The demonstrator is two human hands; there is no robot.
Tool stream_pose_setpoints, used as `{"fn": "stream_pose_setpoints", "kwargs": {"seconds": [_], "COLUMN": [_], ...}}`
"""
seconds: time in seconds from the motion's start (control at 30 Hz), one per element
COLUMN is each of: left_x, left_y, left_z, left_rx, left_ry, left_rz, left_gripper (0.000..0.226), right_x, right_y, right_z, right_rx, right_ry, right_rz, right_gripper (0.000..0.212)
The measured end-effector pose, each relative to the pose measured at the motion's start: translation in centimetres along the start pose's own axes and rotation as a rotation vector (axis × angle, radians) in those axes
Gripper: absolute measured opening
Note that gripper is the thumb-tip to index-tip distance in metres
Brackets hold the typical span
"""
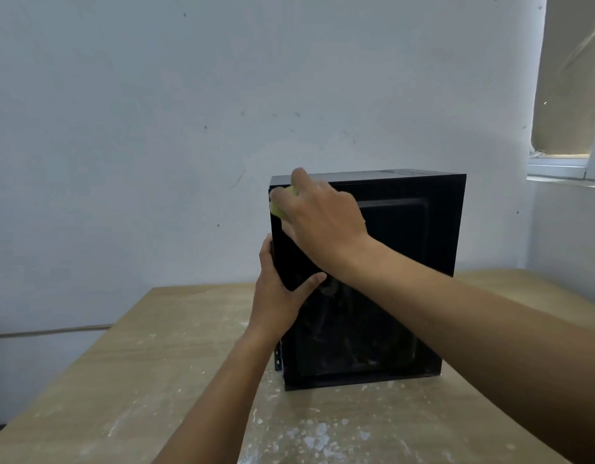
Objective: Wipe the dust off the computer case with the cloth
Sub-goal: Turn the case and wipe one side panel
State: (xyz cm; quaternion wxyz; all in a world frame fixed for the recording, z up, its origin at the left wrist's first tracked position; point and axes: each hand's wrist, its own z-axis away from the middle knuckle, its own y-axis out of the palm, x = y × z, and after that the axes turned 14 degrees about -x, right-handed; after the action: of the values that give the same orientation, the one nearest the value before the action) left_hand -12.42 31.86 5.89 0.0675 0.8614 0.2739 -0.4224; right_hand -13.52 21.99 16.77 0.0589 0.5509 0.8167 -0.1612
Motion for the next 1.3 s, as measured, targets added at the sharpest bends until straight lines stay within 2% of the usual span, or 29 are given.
{"fn": "stream_pose_setpoints", "kwargs": {"seconds": [0.23,0.4,0.53,0.8,1.3], "left_x": [0.1,-0.1,-0.3,-0.3,-0.6], "left_y": [0.0,0.0,-0.1,-0.2,-0.1], "left_z": [-0.1,-0.1,0.1,0.2,0.2], "left_rx": [-0.008,-0.003,-0.003,-0.001,-0.001], "left_ry": [0.01,0.01,0.006,-0.005,-0.001], "left_rz": [0.009,-0.004,0.01,0.011,0.014], "left_gripper": [0.101,0.092,0.099,0.097,0.099], "right_x": [0.4,1.3,-0.1,-3.9,-2.0], "right_y": [0.9,1.1,0.1,-2.1,-1.9], "right_z": [-0.1,0.8,-0.8,0.6,1.2], "right_rx": [-0.114,0.021,0.033,0.082,0.143], "right_ry": [0.081,-0.057,0.073,0.196,0.013], "right_rz": [-0.047,-0.023,-0.105,-0.159,-0.109], "right_gripper": [0.025,0.03,0.018,0.023,0.026]}}
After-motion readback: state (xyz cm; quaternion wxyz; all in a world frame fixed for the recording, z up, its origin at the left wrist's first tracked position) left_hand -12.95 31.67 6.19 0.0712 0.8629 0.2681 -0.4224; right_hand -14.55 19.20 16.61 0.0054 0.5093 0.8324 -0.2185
